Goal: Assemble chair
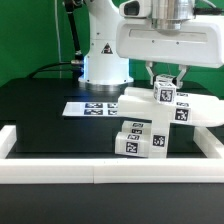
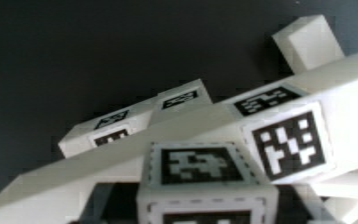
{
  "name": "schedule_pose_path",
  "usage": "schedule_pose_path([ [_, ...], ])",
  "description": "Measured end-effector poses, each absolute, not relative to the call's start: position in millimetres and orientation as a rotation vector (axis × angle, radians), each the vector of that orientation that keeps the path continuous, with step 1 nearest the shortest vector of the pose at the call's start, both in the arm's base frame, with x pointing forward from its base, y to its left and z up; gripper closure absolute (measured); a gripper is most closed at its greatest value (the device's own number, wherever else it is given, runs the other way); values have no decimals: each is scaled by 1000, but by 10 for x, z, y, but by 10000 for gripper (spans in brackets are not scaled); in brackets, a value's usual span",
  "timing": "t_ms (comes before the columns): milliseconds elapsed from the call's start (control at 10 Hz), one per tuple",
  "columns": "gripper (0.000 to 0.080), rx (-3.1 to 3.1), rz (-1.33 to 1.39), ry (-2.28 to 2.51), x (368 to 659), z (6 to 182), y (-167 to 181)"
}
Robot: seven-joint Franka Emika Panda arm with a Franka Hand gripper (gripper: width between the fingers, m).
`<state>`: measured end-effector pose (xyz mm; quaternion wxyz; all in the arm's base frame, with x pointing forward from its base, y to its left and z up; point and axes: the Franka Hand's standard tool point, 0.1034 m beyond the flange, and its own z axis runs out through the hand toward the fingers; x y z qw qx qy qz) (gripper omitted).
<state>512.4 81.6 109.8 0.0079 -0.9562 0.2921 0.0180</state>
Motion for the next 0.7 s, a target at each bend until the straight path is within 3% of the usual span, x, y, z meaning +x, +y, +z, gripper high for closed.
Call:
schedule_pose_path([
  [100, 509, -3003, 56, 863, 5123, 1098, 816],
  [200, 311, -3014, 55, 828, 5121, 1101, 818],
  [300, 311, -3043, 52, 722, 5121, 1104, 826],
  [400, 186, -3078, 45, 537, 5125, 1110, 840],
  [700, 151, -3119, 36, 107, 5125, 1108, 835],
])
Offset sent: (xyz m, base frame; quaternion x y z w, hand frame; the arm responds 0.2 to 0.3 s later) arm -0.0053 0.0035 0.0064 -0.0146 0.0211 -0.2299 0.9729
